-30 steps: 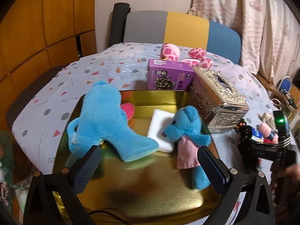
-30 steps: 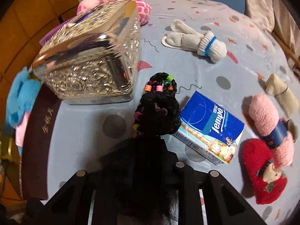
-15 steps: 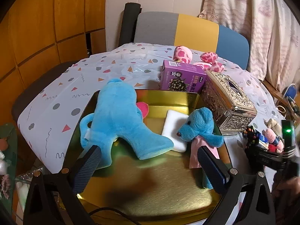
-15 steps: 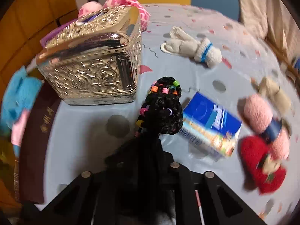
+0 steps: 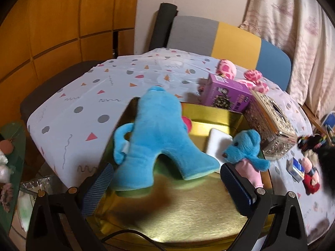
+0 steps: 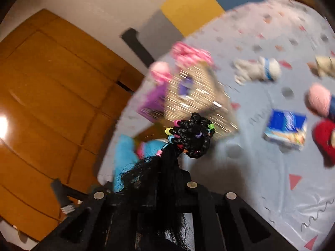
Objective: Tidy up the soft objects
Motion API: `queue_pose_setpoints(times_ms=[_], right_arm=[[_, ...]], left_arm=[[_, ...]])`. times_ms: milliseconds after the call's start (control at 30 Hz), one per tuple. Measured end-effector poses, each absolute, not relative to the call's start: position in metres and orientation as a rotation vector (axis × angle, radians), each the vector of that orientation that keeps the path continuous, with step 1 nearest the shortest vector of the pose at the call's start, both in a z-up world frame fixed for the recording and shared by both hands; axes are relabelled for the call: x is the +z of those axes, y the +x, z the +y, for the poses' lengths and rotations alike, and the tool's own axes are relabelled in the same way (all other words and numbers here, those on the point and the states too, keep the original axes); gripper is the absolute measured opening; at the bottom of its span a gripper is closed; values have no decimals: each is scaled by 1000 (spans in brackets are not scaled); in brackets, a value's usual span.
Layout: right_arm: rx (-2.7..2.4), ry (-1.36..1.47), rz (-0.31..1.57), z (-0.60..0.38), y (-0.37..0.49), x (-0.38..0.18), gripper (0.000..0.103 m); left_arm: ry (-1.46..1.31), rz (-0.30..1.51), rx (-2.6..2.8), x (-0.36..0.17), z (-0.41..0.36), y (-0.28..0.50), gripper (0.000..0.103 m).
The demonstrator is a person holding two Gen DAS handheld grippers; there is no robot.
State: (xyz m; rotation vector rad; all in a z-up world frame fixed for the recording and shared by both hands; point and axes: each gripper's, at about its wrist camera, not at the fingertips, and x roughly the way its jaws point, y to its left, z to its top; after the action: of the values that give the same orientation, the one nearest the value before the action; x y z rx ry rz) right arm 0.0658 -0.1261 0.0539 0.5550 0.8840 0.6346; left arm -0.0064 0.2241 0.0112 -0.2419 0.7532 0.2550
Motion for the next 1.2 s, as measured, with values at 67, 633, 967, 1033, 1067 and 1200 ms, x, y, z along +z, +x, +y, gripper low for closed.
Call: queue_pose_setpoints(times_ms=[67,633,967,1033,1067,1200], right_arm=[[673,523,845,-108,68,71,8],[635,35,1045,106,141,3,22],[651,30,1015,95,135,8,38],[646,26,1008,94,133,9,38],[638,21,995,91,129,11,38],[607,4,946,76,115,23,38]], left_arm=[[-257,744,266,13,230,-9,103],[-301,735,312,11,256,-20,103],[-295,751,306,6,251,-18,103],[-288,752,304,6,249,-18,103],[-284,751,303,6,247,-18,103],[-267,747,293,9,242,-19,103]])
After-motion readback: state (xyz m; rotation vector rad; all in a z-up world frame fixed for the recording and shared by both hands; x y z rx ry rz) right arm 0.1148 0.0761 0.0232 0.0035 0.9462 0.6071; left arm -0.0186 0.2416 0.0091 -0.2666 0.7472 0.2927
